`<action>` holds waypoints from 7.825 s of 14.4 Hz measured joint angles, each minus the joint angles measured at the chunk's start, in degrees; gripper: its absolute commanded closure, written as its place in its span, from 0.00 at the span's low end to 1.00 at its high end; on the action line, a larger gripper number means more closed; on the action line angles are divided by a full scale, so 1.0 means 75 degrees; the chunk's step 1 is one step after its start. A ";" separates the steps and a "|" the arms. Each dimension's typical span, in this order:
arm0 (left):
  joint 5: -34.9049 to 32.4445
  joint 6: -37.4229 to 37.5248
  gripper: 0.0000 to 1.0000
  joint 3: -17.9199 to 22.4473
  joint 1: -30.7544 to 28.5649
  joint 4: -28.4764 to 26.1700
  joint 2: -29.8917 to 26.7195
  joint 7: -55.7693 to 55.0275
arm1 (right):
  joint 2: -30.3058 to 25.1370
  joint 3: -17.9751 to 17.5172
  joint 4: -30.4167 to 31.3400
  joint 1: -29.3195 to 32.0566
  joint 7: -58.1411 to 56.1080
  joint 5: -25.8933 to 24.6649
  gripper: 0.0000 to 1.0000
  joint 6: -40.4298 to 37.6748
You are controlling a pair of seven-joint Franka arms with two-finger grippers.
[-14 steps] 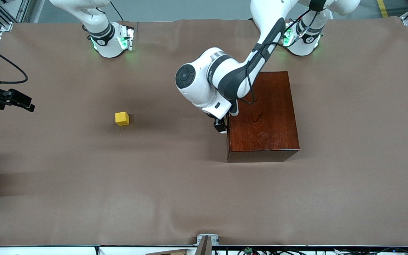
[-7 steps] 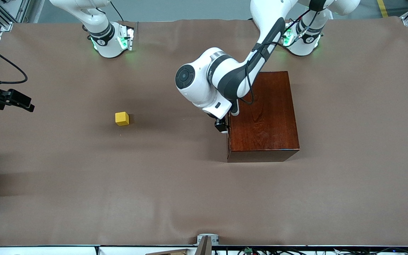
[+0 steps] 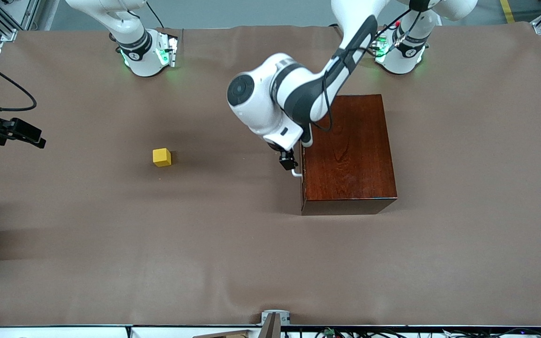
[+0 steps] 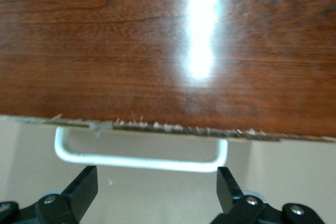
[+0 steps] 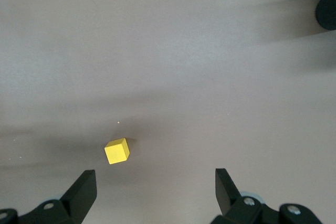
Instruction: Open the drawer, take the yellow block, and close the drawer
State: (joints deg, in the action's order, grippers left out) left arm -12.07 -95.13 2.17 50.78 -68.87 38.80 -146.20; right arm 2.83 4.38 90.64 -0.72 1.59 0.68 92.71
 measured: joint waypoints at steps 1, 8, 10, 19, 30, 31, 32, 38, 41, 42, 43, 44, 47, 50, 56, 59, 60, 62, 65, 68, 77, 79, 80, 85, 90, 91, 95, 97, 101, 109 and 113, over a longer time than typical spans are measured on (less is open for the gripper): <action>0.0000 -0.0015 0.00 0.0008 0.0004 0.0006 -0.0182 -0.0008 | 0.0000 0.0001 0.0000 0.0000 0.0000 0.0000 0.00 0.0000; -0.0001 -0.0323 0.00 0.0185 -0.1312 0.0001 -0.0984 0.0605 | 0.0000 0.0007 0.0001 0.0003 0.0000 0.0000 0.00 0.0000; -0.0001 -0.0392 0.00 0.0186 -0.1891 -0.0028 -0.0982 0.0896 | 0.0000 0.0007 0.0001 0.0003 0.0000 0.0000 0.00 0.0000; 0.0944 -0.0464 0.00 0.0146 -0.4504 -0.0104 -0.1360 0.4114 | 0.0000 0.0007 0.0001 0.0003 0.0000 0.0001 0.00 0.0000; 0.2000 -0.0278 0.00 0.0137 -0.6104 -0.3073 -0.4017 0.8668 | 0.0001 -0.0019 0.0008 -0.0006 0.0000 0.0004 0.00 -0.0006; 0.2105 -0.0279 0.00 0.0138 -0.6227 -0.3422 -0.4350 0.9246 | 0.0001 -0.0020 0.0008 -0.0006 0.0000 0.0004 0.00 -0.0006; 0.2149 -0.0279 0.00 0.0139 -0.6326 -0.3723 -0.4623 0.9813 | 0.0001 -0.0020 0.0008 -0.0006 0.0000 0.0004 0.00 -0.0007; 0.2167 -0.0223 0.00 0.0123 -0.6446 -0.4462 -0.5358 1.2908 | 0.0001 -0.0020 0.0008 -0.0005 0.0000 0.0004 0.00 -0.0044; 0.2168 -0.0030 0.00 0.0123 -0.6447 -0.4464 -0.5430 1.4348 | 0.0001 -0.0023 0.0008 -0.0006 0.0000 0.0005 0.00 -0.0053; 0.2167 0.0005 0.00 0.0131 -0.6448 -0.4463 -0.5448 1.4821 | 0.0001 -0.0024 0.0008 -0.0006 0.0000 0.0005 0.00 -0.0054; 0.2167 0.0012 0.00 0.0137 -0.6449 -0.4446 -0.5458 1.5221 | 0.0001 -0.0024 0.0008 -0.0006 0.0000 0.0005 0.00 -0.0054; 0.2167 0.0012 0.00 0.0139 -0.6449 -0.4396 -0.5457 1.5602 | 0.0001 -0.0024 0.0008 -0.0006 0.0000 0.0005 0.00 -0.0055; 0.2056 0.0012 0.00 0.0125 -0.6440 -0.4084 -0.5437 1.6731 | 0.0001 -0.0024 0.0008 -0.0006 0.0000 0.0005 0.00 -0.0057; 0.1857 0.0022 0.00 0.0124 -0.6444 -0.3733 -0.5414 1.7570 | 0.0001 -0.0023 0.0008 -0.0006 0.0000 0.0005 0.00 -0.0063; 0.1843 0.0462 0.00 0.0109 -0.6439 -0.3463 -0.5442 1.9791 | 0.0001 -0.0024 0.0008 -0.0006 0.0000 0.0005 0.00 -0.0097; 0.1842 0.0705 0.00 0.0108 -0.6439 -0.3159 -0.5417 2.0386 | 0.0001 -0.0023 0.0008 -0.0006 0.0000 0.0005 0.00 -0.0104; 0.1842 0.0757 0.00 0.0104 -0.6439 -0.3056 -0.5391 2.0395 | 0.0001 -0.0023 0.0008 -0.0006 0.0000 0.0005 0.00 -0.0109; 0.1842 0.0894 0.00 0.0057 -0.6443 -0.2980 -0.5347 2.0130 | 0.0001 -0.0024 0.0008 -0.0006 0.0000 0.0005 0.00 -0.0151; 0.1842 0.0983 0.00 -0.0007 -0.6448 -0.2992 -0.5324 1.9786 | 0.0001 -0.0023 0.0008 -0.0006 0.0000 0.0005 0.00 -0.0162; 0.1842 0.0985 0.00 -0.0081 -0.6522 -0.3024 -0.5317 1.9763 | 0.0001 -0.0024 0.0008 -0.0006 0.0000 0.0005 0.00 -0.0163; 0.1842 0.0875 0.00 -0.0282 -0.6540 -0.3146 -0.5289 1.9338 | 0.0001 -0.0012 0.0004 -0.0004 0.0000 0.0005 0.00 -0.0192; 0.1842 0.0875 0.00 -0.0287 -0.6546 -0.3143 -0.5289 1.9337 | 0.0000 -0.0003 0.0002 -0.0001 0.0000 0.0005 0.00 -0.0213; 0.1842 0.0874 0.00 -0.0299 -0.6549 -0.3141 -0.5289 1.9337 | 0.0000 0.0000 0.0001 0.0000 0.0000 0.0005 0.00 -0.0219; 0.1669 0.0828 0.00 -0.0343 -0.6550 -0.3141 -0.5289 1.9514 | 0.0000 0.0018 0.0001 0.0003 0.0000 0.0005 0.00 -0.0254; 0.1458 0.0656 0.00 -0.0445 -0.6548 -0.3141 -0.5289 1.9948 | -0.0002 0.0018 -0.0002 0.0003 0.0000 0.0005 0.00 -0.0257; 0.1458 0.0609 0.00 -0.0471 -0.6547 -0.3141 -0.5289 1.9939 | -0.0003 0.0018 -0.0003 0.0003 0.0000 0.0005 0.00 -0.0259; 0.1484 0.0519 0.00 -0.0565 -0.6547 -0.3142 -0.5288 1.9754 | -0.0004 0.0017 -0.0004 0.0003 0.0000 0.0005 0.00 -0.0262; 0.1486 0.0511 0.00 -0.0691 -0.6544 -0.3141 -0.5288 1.9745 | -0.0004 0.0016 -0.0004 0.0003 0.0000 0.0005 0.00 -0.0263; 0.1486 0.0511 0.00 -0.0782 -0.6551 -0.3141 -0.5288 1.9728 | -0.0004 0.0016 -0.0004 0.0003 0.0000 0.0005 0.00 -0.0270; 0.1486 0.0519 0.00 -0.0774 -0.6580 -0.3142 -0.5288 1.9728 | -0.0004 0.0016 -0.0004 0.0003 0.0000 0.0005 0.00 -0.0299; 0.1486 0.0541 0.00 -0.0774 -0.6580 -0.3142 -0.5288 1.9729 | -0.0005 0.0016 -0.0004 0.0003 0.0000 0.0005 0.00 -0.0303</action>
State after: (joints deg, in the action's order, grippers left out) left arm -0.92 -91.07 -3.63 1.43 -92.43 -0.86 1.76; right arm 2.79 4.50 90.61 -0.70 1.59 0.72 90.44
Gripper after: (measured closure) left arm 0.000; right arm 0.000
